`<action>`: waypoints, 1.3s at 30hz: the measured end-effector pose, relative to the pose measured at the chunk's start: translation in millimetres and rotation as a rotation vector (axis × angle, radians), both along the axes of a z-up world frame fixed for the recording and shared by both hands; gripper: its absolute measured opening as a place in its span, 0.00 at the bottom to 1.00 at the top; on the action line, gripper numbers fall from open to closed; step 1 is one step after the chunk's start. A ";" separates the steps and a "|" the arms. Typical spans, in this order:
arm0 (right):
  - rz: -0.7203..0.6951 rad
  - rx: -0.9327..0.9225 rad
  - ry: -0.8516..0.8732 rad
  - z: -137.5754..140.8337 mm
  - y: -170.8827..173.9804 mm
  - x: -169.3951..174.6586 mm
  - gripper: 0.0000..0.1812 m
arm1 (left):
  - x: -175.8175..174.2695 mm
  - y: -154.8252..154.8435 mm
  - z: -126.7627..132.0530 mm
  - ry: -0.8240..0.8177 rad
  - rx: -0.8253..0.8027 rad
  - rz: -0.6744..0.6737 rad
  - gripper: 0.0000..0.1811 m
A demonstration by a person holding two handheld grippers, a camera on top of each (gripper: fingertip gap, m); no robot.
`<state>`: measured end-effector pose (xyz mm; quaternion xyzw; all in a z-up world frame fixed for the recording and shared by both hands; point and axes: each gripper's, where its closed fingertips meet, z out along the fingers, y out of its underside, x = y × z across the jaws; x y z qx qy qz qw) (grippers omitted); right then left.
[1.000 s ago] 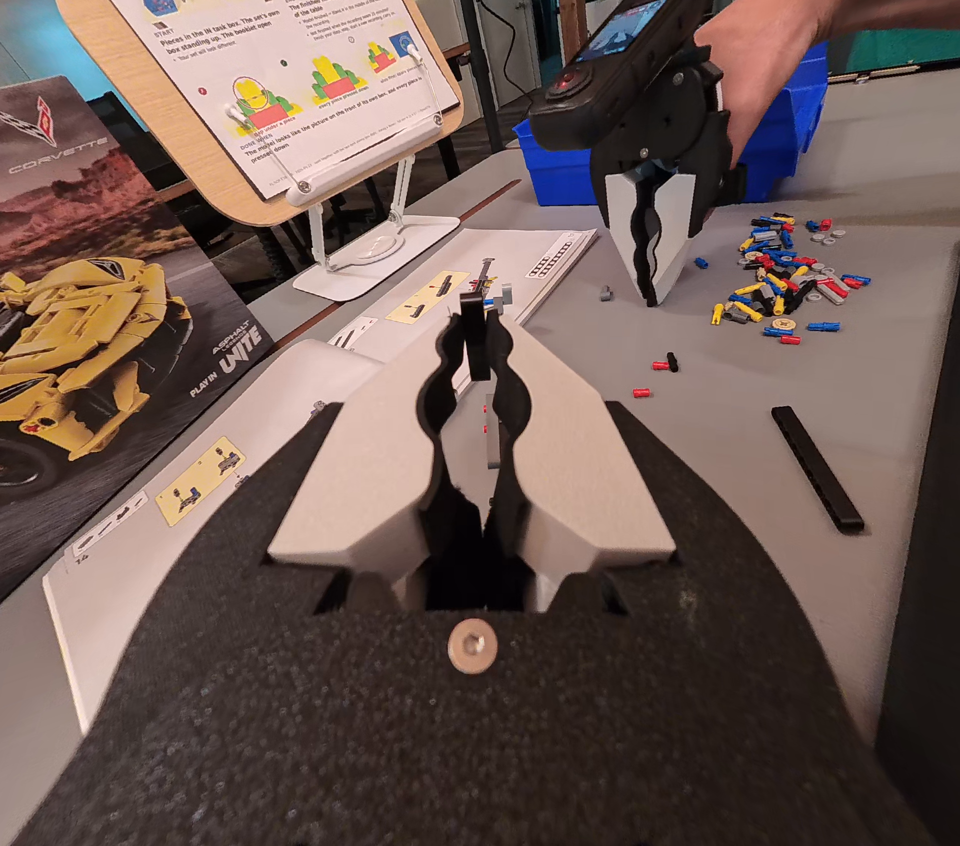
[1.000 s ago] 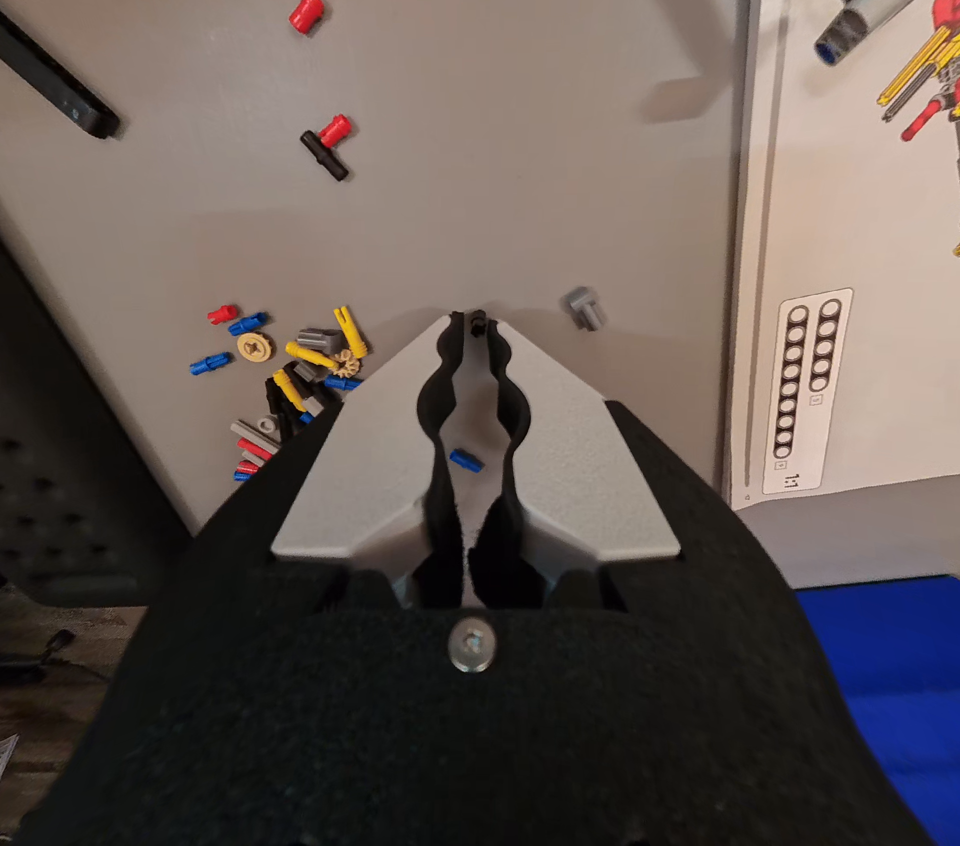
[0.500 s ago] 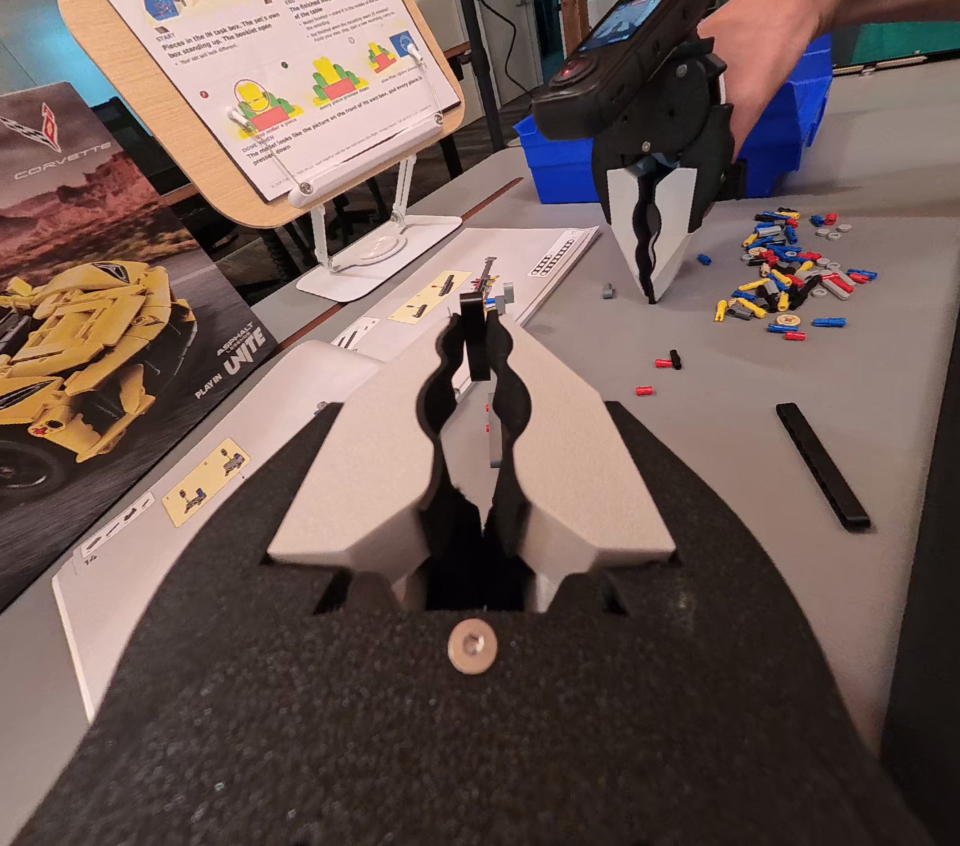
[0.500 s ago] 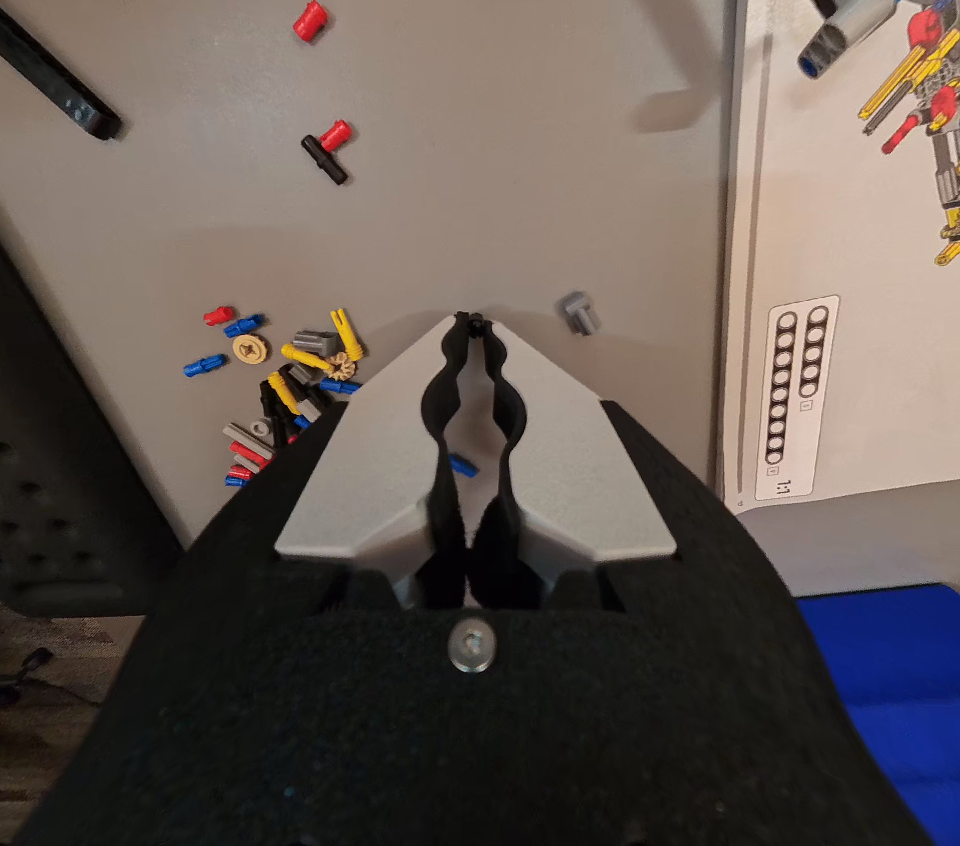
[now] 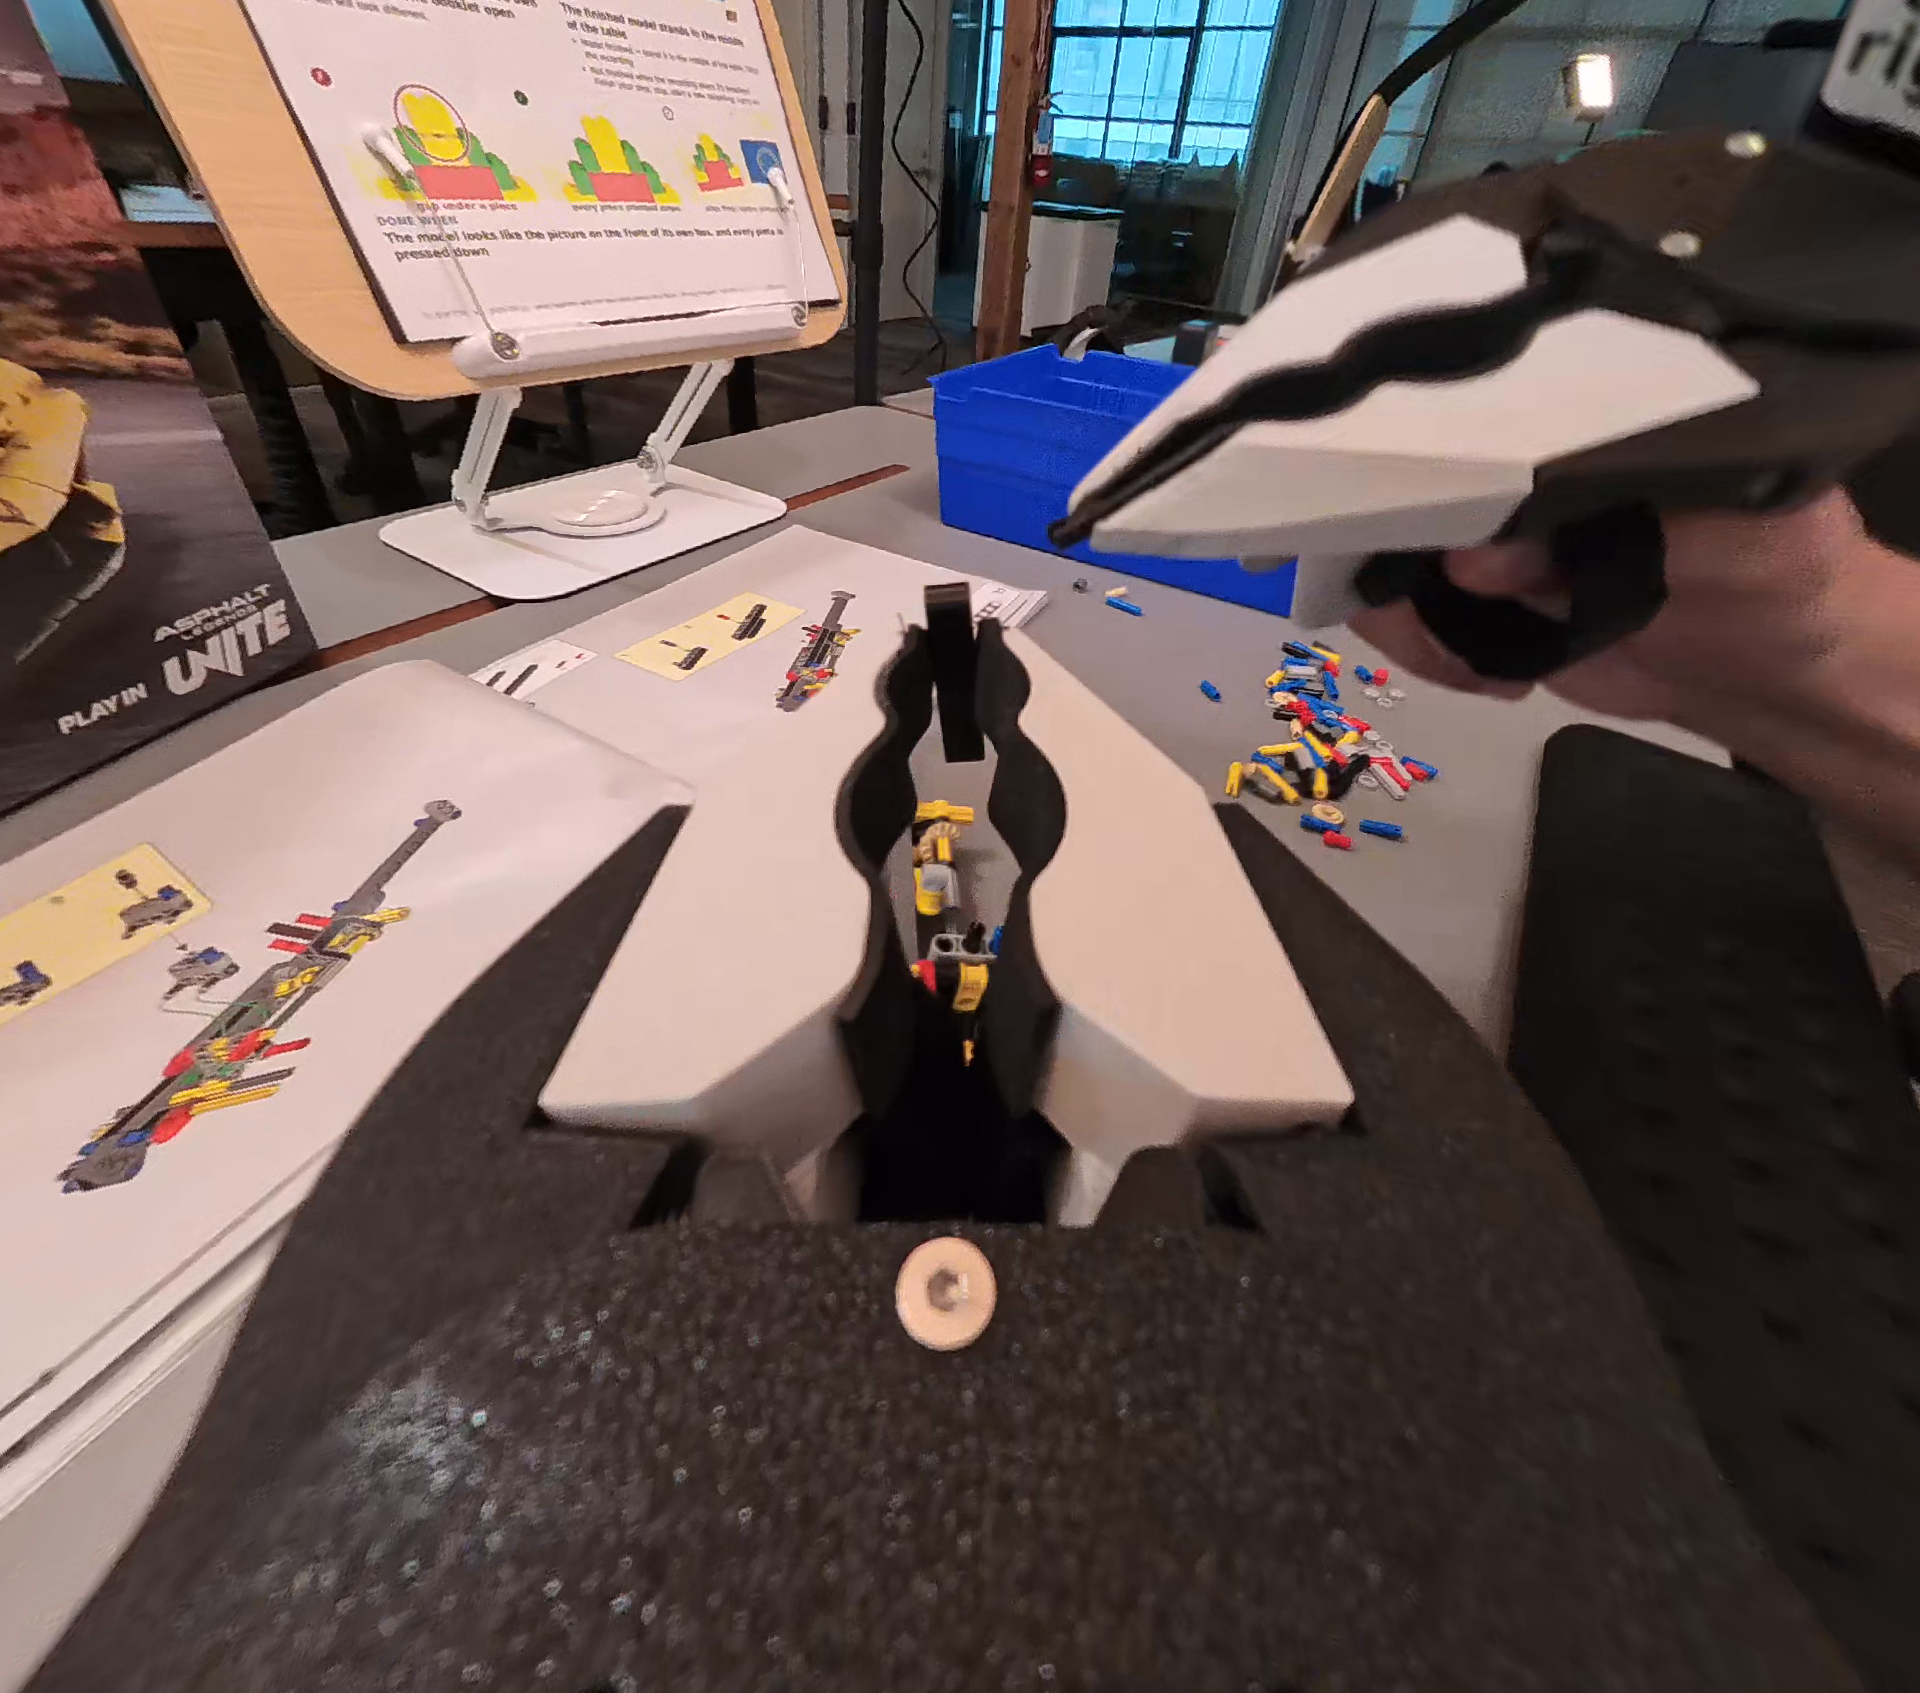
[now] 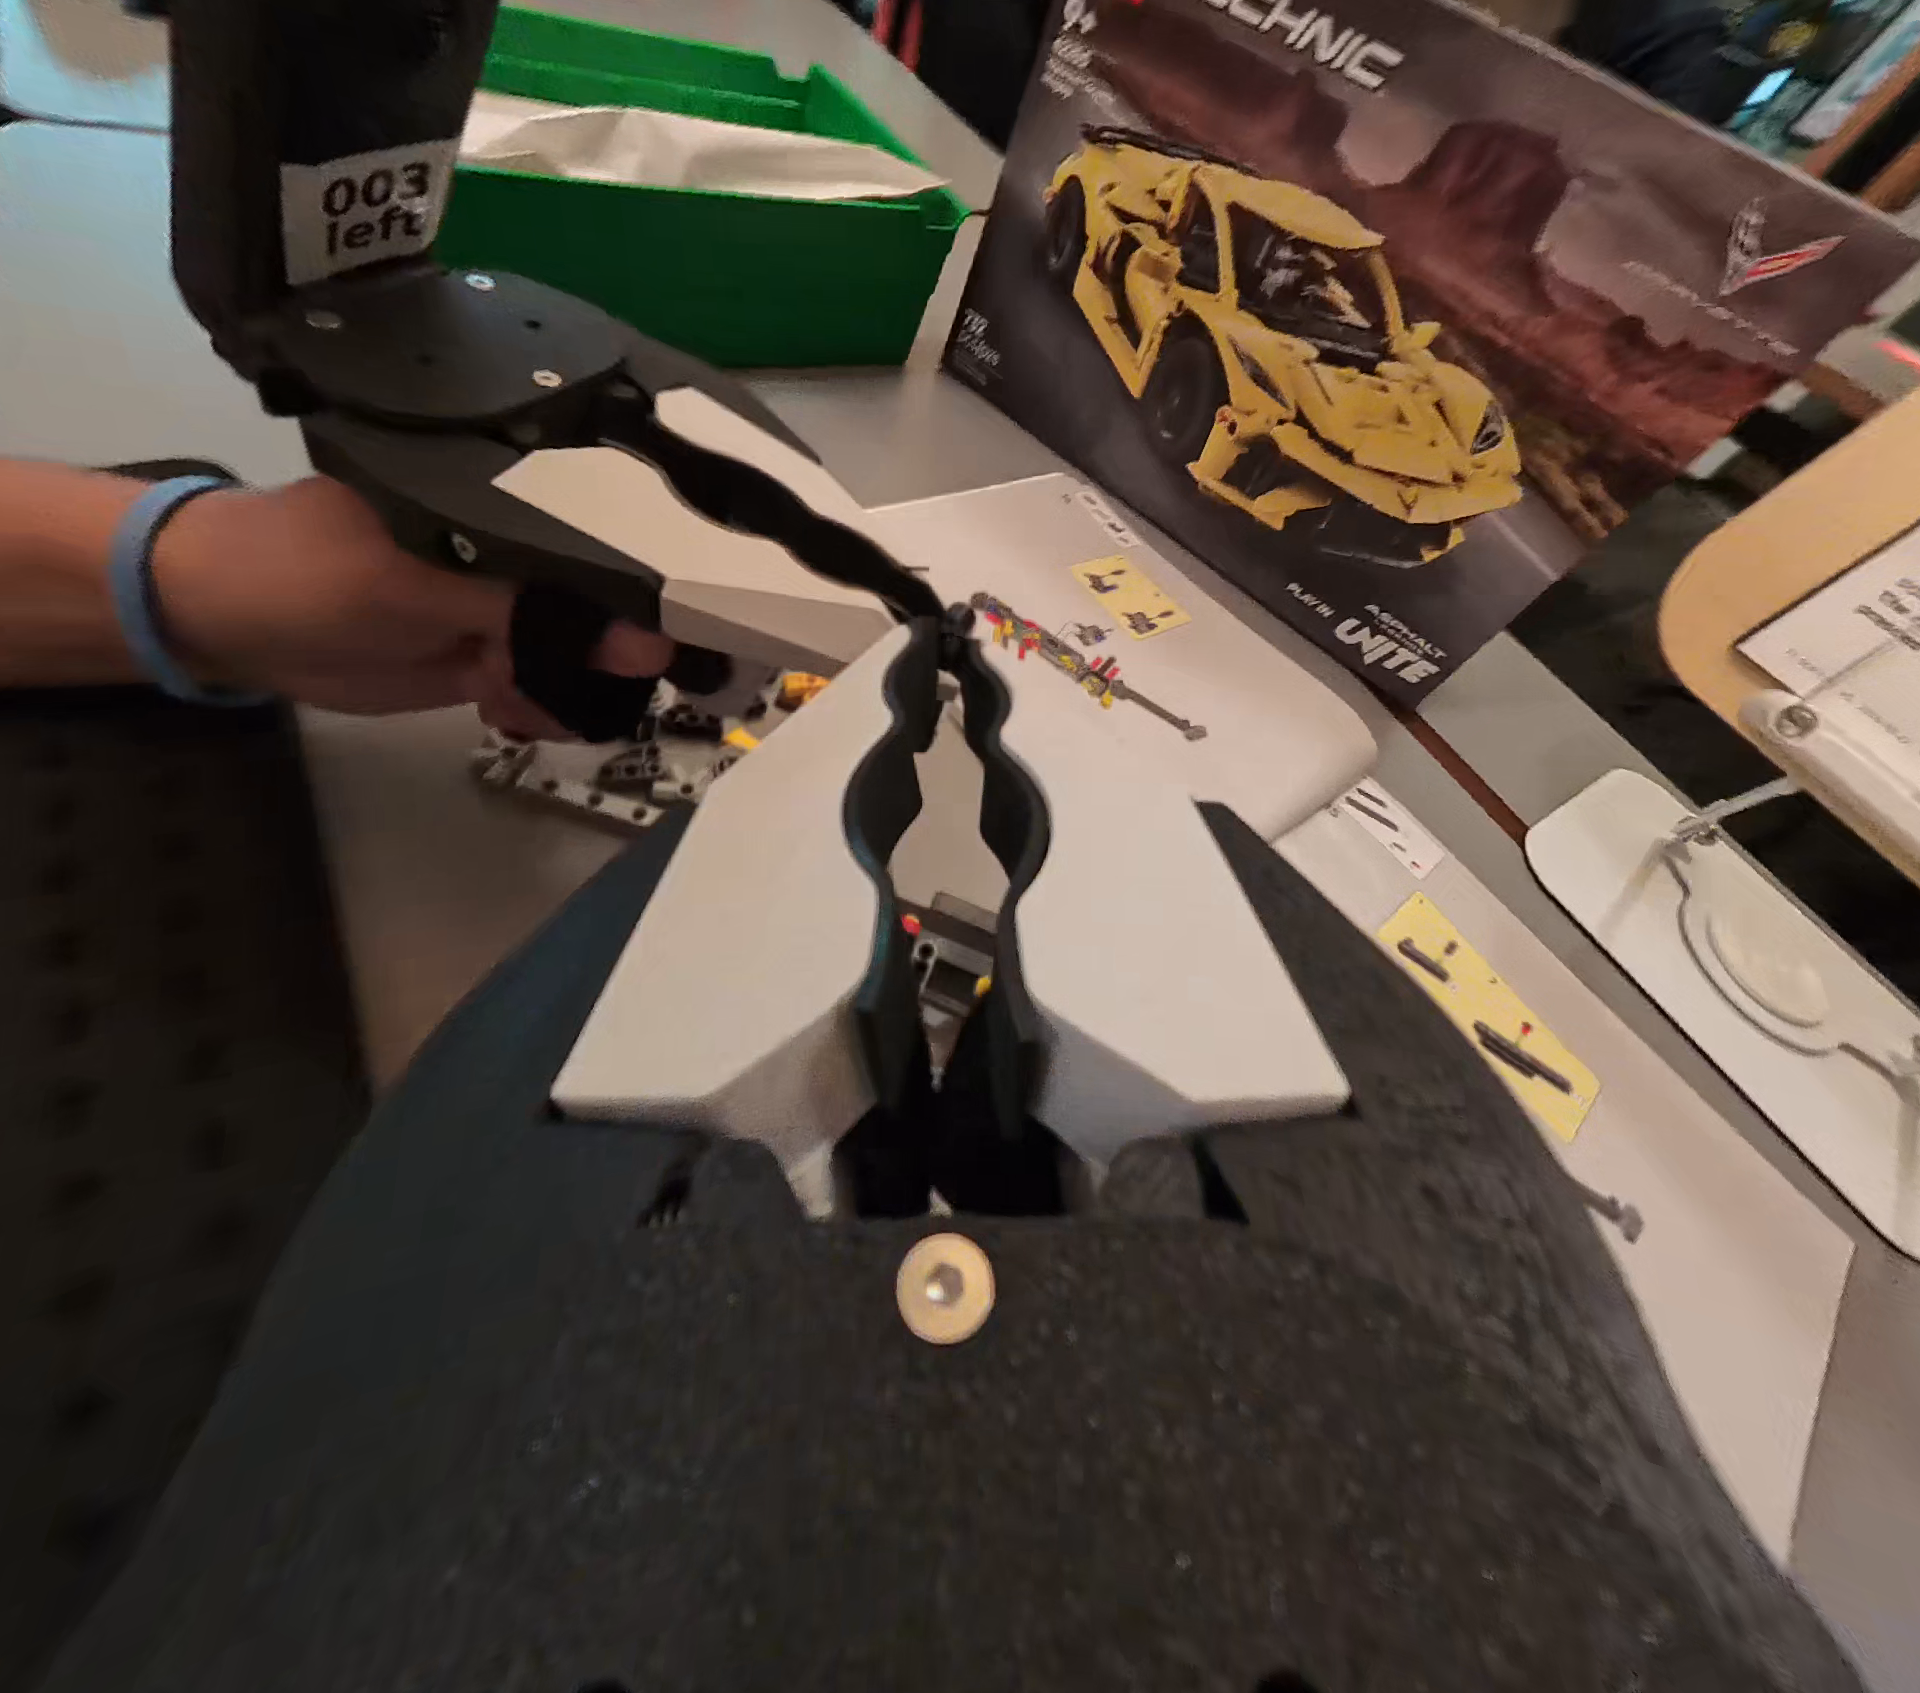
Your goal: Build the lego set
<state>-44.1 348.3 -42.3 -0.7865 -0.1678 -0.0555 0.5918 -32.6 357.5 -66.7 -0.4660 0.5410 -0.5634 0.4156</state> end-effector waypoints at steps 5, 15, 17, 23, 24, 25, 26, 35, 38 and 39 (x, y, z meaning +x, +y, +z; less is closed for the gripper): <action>-0.095 0.051 0.051 -3.3 7.7 -0.3 0.02 | -0.9 -3.5 3.7 -0.019 0.029 0.005 0.03; -0.124 0.077 -0.038 -7.9 14.5 -0.8 0.02 | -1.1 1.4 4.7 -0.021 0.015 0.033 0.03; -0.146 0.133 -0.095 -5.3 14.5 -0.2 0.02 | -1.4 0.6 6.6 -0.029 -0.010 0.030 0.03; -0.136 0.226 0.059 -0.1 14.6 -4.0 0.01 | -4.4 2.2 12.7 -0.080 0.103 0.103 0.03; -0.128 0.223 0.090 0.2 14.6 -5.3 0.02 | -5.4 3.0 13.7 -0.088 0.138 0.118 0.04; -0.120 0.211 0.124 -0.5 14.7 -6.1 0.02 | -6.0 3.7 13.7 -0.093 0.177 0.134 0.03; -0.101 0.209 0.183 0.9 14.3 -7.5 0.02 | -6.9 3.8 15.3 -0.104 0.207 0.146 0.04; -0.125 0.271 -0.177 6.3 8.3 -7.1 0.02 | -8.0 -3.5 17.5 -0.126 0.293 0.154 0.03; -0.098 0.270 -0.175 7.0 8.9 -7.7 0.02 | -8.9 -3.6 18.9 -0.132 0.274 0.142 0.03; -0.083 0.273 -0.094 8.4 9.2 -8.8 0.02 | -9.9 -3.9 20.9 -0.143 0.275 0.148 0.03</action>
